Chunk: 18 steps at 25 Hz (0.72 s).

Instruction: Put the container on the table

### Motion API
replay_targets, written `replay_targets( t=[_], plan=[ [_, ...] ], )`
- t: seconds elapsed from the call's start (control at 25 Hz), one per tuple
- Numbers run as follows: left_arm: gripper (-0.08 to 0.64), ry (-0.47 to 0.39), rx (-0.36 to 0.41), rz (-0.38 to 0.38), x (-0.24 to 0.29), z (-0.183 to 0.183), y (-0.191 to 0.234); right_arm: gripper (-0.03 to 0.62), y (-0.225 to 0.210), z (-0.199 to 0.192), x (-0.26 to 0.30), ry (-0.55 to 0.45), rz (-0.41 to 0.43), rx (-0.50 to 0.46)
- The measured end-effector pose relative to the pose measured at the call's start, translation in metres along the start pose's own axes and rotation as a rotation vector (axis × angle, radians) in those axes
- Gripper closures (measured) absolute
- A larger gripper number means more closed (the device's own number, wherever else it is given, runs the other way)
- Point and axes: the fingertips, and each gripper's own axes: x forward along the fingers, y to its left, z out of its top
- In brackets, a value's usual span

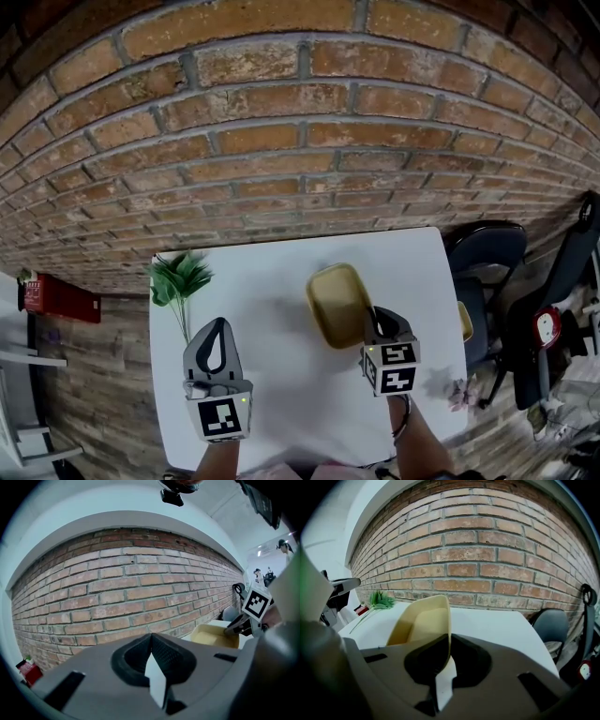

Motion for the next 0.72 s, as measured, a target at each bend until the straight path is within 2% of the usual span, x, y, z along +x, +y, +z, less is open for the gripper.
replay_targets(
  t=[0.72],
  plan=[
    [0.55, 0.03, -0.006, 0.009, 0.006, -0.014, 0.005, 0.572, -0.005, -0.022, 0.016, 0.06, -0.011, 0.008]
  ],
)
